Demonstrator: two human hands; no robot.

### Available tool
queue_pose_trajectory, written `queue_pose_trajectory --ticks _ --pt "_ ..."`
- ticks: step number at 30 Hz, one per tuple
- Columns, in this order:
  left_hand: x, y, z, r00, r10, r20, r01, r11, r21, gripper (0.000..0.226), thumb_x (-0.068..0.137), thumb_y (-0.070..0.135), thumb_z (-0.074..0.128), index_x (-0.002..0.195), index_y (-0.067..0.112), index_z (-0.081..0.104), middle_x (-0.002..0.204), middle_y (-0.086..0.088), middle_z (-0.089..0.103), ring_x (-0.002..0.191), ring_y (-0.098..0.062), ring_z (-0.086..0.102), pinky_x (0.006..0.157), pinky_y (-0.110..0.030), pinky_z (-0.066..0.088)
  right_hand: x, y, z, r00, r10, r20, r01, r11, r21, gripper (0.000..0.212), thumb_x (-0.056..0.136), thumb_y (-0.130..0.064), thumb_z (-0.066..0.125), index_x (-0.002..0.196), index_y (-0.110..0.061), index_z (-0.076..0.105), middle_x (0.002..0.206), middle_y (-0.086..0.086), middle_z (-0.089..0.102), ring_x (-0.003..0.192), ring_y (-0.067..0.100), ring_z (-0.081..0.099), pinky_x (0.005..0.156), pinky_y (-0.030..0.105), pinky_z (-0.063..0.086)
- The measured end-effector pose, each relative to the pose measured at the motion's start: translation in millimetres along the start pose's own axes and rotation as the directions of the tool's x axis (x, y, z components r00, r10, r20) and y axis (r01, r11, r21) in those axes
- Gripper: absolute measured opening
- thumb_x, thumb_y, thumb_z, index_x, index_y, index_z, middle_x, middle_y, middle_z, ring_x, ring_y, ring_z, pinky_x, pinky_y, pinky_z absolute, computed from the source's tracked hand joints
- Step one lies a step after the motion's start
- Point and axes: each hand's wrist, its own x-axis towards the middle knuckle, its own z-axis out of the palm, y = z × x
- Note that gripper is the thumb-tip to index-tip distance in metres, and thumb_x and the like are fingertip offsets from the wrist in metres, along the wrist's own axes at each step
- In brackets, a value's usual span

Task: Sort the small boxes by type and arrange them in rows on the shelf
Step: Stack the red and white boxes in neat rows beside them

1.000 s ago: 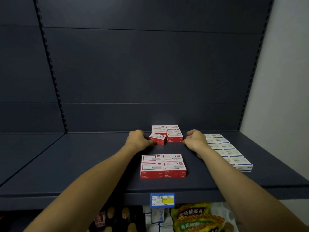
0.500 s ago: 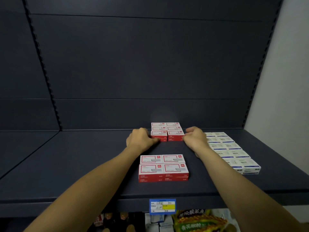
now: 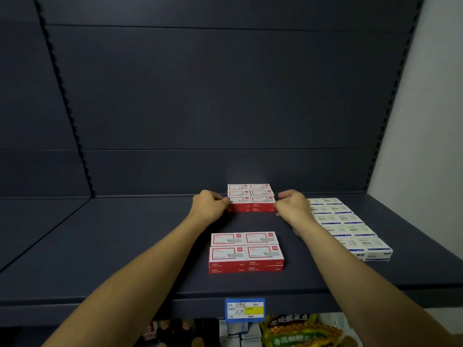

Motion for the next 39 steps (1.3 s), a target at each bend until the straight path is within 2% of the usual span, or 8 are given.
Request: queue_pose_trajectory --ticks 3,9,12,15,24,29,35,39 --pt "-0.9 2.6 0.7 0.999 -0.041 0.005 0.041 0.998 -0.048 0.022 0.094 0.031 0.067 0.086 0.014 0.079 0.083 -0.002 0.072 0.071 -0.007 0.063 0.060 -0.020 0.043 -1.8 -2.6 0.3 1.000 -0.006 0.006 0.007 1.000 -0.015 0.037 0.072 -0.024 0.063 0.109 -0.025 0.065 0.100 -0.001 0.073 0.087 0.022 0.071 0.085 0.038 0.058" --pt "-4.0 6.2 -1.3 0.994 -0.108 0.016 0.109 0.986 -0.125 0.019 0.092 0.026 0.071 0.082 0.011 0.076 0.076 -0.006 0.074 0.070 -0.014 0.068 0.060 -0.024 0.048 -9.6 -8.3 -4.4 1.000 0.000 -0.006 0.000 1.000 -0.001 0.030 0.081 -0.015 0.060 0.110 -0.018 0.066 0.080 0.003 0.072 0.074 0.020 0.072 0.083 0.039 0.059" --pt "-7.7 6.8 -6.3 0.989 -0.145 0.033 0.148 0.978 -0.145 0.016 0.089 0.025 0.075 0.081 0.011 0.075 0.075 -0.006 0.074 0.067 -0.014 0.068 0.059 -0.025 0.049 -18.0 -12.1 -7.9 1.000 -0.007 0.007 0.007 1.000 0.016 0.010 0.085 -0.013 0.058 0.089 -0.016 0.067 0.076 0.005 0.071 0.072 0.022 0.072 0.084 0.042 0.059" --pt "-13.3 6.7 -11.7 0.984 -0.169 0.051 0.175 0.976 -0.132 0.017 0.088 0.028 0.076 0.085 0.011 0.074 0.075 -0.006 0.074 0.064 -0.013 0.065 0.055 -0.026 0.045 -25.9 -14.7 -12.0 1.000 -0.012 0.022 0.012 1.000 0.024 0.022 0.087 -0.010 0.056 0.068 -0.021 0.060 0.072 0.006 0.071 0.072 0.026 0.072 0.082 0.043 0.060" --pt "-29.2 8.1 -27.5 0.958 -0.267 0.105 0.277 0.955 -0.103 0.022 0.085 0.028 0.079 0.085 0.008 0.070 0.071 -0.006 0.073 0.054 -0.015 0.055 0.054 -0.028 0.045 -46.2 -19.1 -17.0 0.998 0.012 0.062 -0.016 0.998 0.066 0.016 0.082 -0.012 0.054 0.077 -0.014 0.070 0.070 0.006 0.074 0.068 0.024 0.074 0.074 0.041 0.063" --pt "-40.4 10.3 -36.3 0.943 -0.297 0.147 0.313 0.944 -0.100 0.022 0.085 0.024 0.078 0.083 0.006 0.065 0.066 -0.006 0.068 0.049 -0.014 0.050 0.050 -0.027 0.041 -54.8 -17.4 -18.6 0.996 0.024 0.084 -0.032 0.996 0.086 0.016 0.082 -0.015 0.057 0.071 -0.013 0.069 0.066 0.005 0.074 0.067 0.023 0.075 0.076 0.044 0.062" --pt "-54.6 11.9 -44.8 0.937 -0.307 0.164 0.327 0.939 -0.110 0.026 0.085 0.017 0.078 0.097 0.004 0.059 0.065 -0.008 0.063 0.048 -0.014 0.048 0.048 -0.026 0.039 -65.6 -19.0 -22.1 0.992 0.046 0.115 -0.056 0.994 0.093 0.011 0.083 -0.013 0.058 0.078 -0.010 0.067 0.066 0.006 0.074 0.067 0.023 0.075 0.076 0.044 0.062" --pt "-61.4 11.8 -48.3 0.927 -0.325 0.187 0.346 0.934 -0.094 0.024 0.086 0.017 0.077 0.093 0.006 0.057 0.072 -0.009 0.066 0.053 -0.014 0.052 0.047 -0.025 0.039 -70.7 -17.7 -24.8 0.993 0.055 0.108 -0.066 0.993 0.097 0.008 0.086 -0.010 0.059 0.086 -0.006 0.066 0.069 0.008 0.074 0.067 0.024 0.075 0.073 0.043 0.063"
